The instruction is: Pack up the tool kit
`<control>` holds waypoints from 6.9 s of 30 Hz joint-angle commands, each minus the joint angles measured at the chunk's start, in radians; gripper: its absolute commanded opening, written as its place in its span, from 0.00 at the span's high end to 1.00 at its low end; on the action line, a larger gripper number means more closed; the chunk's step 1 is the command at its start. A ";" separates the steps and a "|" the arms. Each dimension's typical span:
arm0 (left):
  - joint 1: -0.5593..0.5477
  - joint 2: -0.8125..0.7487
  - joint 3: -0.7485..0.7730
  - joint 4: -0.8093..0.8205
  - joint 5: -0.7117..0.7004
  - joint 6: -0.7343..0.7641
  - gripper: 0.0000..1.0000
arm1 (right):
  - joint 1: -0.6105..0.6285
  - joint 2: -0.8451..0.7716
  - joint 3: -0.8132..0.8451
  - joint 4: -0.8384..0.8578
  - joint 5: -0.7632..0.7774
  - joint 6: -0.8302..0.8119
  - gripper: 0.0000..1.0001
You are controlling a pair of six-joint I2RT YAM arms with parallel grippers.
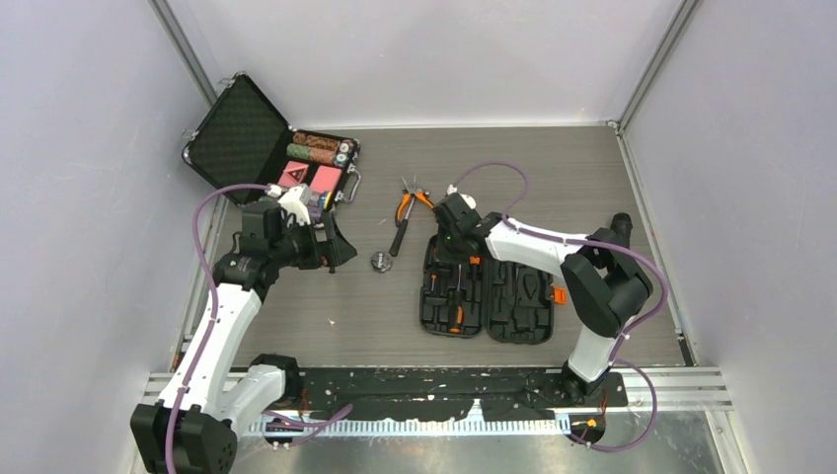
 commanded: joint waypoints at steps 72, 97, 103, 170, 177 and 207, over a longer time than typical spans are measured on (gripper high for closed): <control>-0.034 -0.036 0.001 0.004 -0.044 0.062 0.08 | 0.130 0.053 0.128 -0.446 0.010 -0.372 0.92; -0.091 0.395 0.155 -0.019 -0.391 -0.082 0.16 | -0.121 -0.503 -0.107 -0.182 -0.093 -0.386 0.56; -0.091 0.599 0.242 -0.024 -0.459 -0.081 0.31 | -0.128 -0.547 -0.171 -0.171 -0.099 -0.394 0.56; -0.571 0.147 0.161 0.086 -0.526 0.516 1.00 | -0.184 -0.939 -0.222 -0.233 -0.233 -0.614 0.22; -0.717 0.042 0.167 0.068 -0.517 0.838 1.00 | -0.184 -0.998 -0.075 -0.360 -0.289 -0.703 0.19; -1.141 0.186 0.211 0.129 -0.680 1.369 1.00 | -0.020 -0.491 0.196 -0.494 -0.673 -0.601 0.50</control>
